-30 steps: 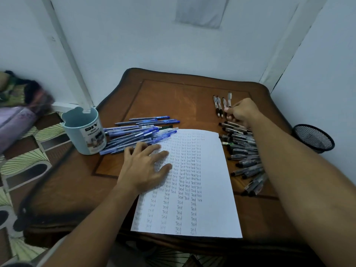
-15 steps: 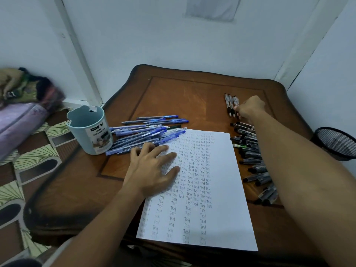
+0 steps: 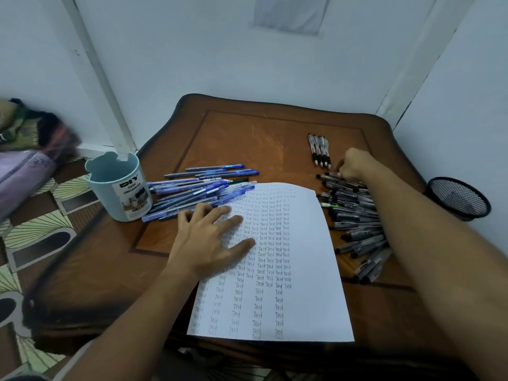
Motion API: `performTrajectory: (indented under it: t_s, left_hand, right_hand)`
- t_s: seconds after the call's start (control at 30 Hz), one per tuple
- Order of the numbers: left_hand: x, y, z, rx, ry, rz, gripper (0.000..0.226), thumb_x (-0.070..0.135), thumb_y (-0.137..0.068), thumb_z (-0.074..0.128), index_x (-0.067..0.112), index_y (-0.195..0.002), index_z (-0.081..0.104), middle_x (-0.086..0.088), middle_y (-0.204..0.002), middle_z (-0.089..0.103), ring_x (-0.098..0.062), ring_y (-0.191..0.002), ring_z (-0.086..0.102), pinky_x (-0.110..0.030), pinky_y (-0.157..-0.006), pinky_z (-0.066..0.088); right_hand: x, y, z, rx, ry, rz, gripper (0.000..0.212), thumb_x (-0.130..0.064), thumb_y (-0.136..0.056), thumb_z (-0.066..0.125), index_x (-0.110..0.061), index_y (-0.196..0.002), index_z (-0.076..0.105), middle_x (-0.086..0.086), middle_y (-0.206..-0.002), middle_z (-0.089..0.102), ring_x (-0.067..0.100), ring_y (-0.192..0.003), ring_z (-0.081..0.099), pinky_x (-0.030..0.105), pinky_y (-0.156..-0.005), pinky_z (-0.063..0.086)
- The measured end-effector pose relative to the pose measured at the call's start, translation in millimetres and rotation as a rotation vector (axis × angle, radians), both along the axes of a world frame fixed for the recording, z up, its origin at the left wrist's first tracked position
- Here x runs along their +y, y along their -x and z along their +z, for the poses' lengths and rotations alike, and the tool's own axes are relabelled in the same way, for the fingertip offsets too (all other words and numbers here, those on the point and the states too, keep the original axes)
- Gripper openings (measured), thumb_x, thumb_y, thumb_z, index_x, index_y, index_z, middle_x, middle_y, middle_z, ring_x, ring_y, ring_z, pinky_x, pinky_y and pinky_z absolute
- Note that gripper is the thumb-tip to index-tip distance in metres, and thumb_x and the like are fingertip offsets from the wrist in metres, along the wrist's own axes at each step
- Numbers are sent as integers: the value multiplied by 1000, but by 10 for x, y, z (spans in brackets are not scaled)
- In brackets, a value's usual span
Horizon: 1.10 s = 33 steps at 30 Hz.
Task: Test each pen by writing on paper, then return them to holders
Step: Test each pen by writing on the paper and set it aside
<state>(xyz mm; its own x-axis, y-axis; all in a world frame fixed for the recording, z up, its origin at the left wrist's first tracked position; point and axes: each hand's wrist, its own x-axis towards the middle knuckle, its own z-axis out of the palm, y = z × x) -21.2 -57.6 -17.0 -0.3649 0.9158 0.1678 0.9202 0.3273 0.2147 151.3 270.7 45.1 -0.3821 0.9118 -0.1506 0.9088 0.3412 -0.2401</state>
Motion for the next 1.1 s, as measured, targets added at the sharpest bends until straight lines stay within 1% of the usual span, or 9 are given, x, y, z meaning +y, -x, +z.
performTrajectory:
  t_s: [0.27, 0.43, 0.57, 0.67, 0.8, 0.9, 0.97, 1.03, 1.1]
  left_hand:
    - [1, -13, 12, 14, 4, -2, 84, 92, -74, 19, 45, -131, 58, 17, -146, 47, -11, -134, 29, -47, -105, 20]
    - [6, -18, 54, 6, 35, -12, 99, 95, -67, 3, 45, -136, 53, 17, -150, 42, -13, -138, 25, -48, -108, 18]
    - [5, 3, 48, 14, 29, -33, 85, 82, -72, 19, 39, -134, 58, 9, -147, 49, -20, -135, 33, -50, -103, 22]
    - [18, 40, -20, 47, 33, -51, 77, 78, -76, 29, 35, -131, 61, 4, -143, 55, -25, -130, 40, -53, -100, 28]
    - [35, 65, -53, 61, 48, -57, 82, 79, -75, 26, 32, -134, 59, 2, -143, 55, -28, -132, 41, -56, -102, 28]
    - [32, 31, -22, 53, 41, -45, 83, 81, -73, 24, 36, -134, 58, 6, -146, 51, -24, -135, 37, -53, -105, 24]
    - [32, -5, 16, 22, 39, -28, 88, 84, -70, 17, 38, -134, 58, 8, -148, 49, -22, -138, 33, -53, -107, 21]
    - [25, -26, 36, 20, 50, -19, 98, 93, -67, 5, 42, -135, 55, 12, -150, 45, -19, -140, 29, -54, -109, 20]
    - [19, -20, 29, 25, 68, -11, 109, 97, -62, -7, 44, -137, 51, 15, -152, 42, -17, -140, 26, -53, -110, 20]
  right_hand:
    - [-69, -107, -110, -4, -23, -36, 18, -20, -92, 68, -12, -108, 72, 17, -116, 68, 36, -108, 61, 49, -99, 51]
    - [-154, -167, -52, 14, -59, -18, 8, -17, -95, 65, -19, -103, 65, 6, -112, 65, 30, -115, 56, 50, -108, 37]
    - [-276, -180, 34, 78, -226, 108, 18, -14, -101, 48, -20, -116, 58, 5, -112, 61, 28, -111, 55, 49, -105, 33]
    - [-426, -156, 153, 225, -251, 206, 24, -22, -107, 39, -17, -128, 50, 10, -112, 54, 31, -105, 56, 41, -91, 43]
    - [-690, -97, 247, 411, -216, 229, 32, -27, -110, 32, -16, -138, 41, 15, -110, 62, 25, -88, 58, 33, -76, 45]
    - [-903, -61, 273, 614, -109, 203, 38, -22, -108, 37, -27, -146, 36, 5, -86, 59, 14, -60, 50, 27, -55, 39]
    - [-1041, -19, 318, 708, -36, 190, 43, -22, -106, 43, -35, -147, 37, 5, -95, 61, 13, -57, 51, 21, -49, 41]
    - [-1188, 53, 396, 748, -16, 200, 43, -31, -103, 50, -37, -145, 41, 4, -108, 60, 14, -69, 58, 22, -60, 44]
    - [-1334, 150, 481, 704, -16, 259, 51, -45, -98, 58, -35, -145, 41, -6, -106, 55, 8, -79, 57, 25, -74, 42]
